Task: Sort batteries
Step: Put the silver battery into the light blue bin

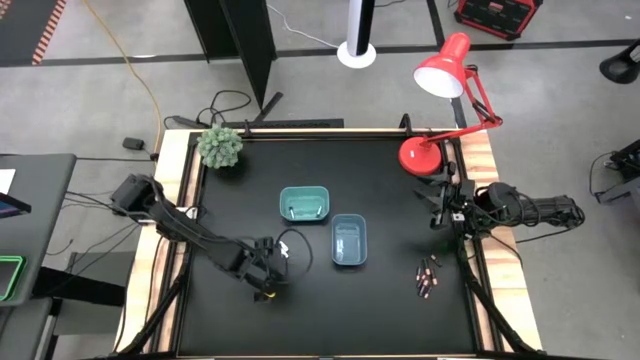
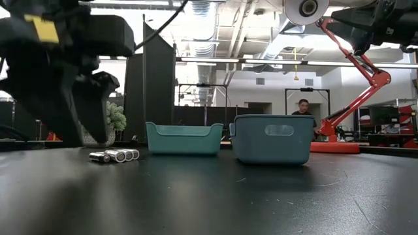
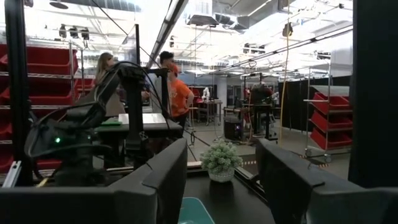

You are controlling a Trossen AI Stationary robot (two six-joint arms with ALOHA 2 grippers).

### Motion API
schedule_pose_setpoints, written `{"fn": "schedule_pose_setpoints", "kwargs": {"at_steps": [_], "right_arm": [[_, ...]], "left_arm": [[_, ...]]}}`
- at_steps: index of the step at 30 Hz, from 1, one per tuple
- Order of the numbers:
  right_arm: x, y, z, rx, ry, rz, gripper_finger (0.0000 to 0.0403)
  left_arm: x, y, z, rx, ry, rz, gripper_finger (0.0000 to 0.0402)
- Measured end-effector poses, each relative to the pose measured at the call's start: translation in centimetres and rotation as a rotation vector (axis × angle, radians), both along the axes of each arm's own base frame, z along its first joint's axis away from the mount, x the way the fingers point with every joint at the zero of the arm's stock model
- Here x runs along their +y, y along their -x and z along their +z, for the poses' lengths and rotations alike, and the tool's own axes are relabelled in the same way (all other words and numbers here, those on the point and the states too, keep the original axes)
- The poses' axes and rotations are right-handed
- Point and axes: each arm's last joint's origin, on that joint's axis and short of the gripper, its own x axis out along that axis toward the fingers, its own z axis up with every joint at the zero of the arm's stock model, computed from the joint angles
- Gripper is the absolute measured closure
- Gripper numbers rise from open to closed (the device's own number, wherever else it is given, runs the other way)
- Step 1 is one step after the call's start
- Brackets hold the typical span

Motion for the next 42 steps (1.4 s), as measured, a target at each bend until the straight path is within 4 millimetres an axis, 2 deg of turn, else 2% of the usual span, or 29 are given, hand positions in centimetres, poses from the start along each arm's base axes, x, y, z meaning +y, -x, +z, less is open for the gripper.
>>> {"fn": "schedule_pose_setpoints", "kwargs": {"at_steps": [4, 16, 27, 42], "right_arm": [[0.0, 0.0, 0.0, 0.000, 0.000, 0.000, 0.0195], [0.0, 0.0, 0.0, 0.002, 0.000, 0.000, 0.0195], [0.0, 0.0, -0.1, 0.011, 0.001, 0.000, 0.0195], [0.0, 0.0, -0.1, 0.013, 0.001, 0.000, 0.0195]], "left_arm": [[0.0, -0.1, -0.8, 0.031, -0.023, 0.000, 0.0146], [0.8, 0.1, -0.9, 0.056, -0.107, 0.016, 0.0146], [1.2, 0.4, -1.6, 0.058, -0.102, 0.034, 0.0146], [1.0, 0.0, -1.5, 0.019, -0.078, 0.028, 0.0146]]}}
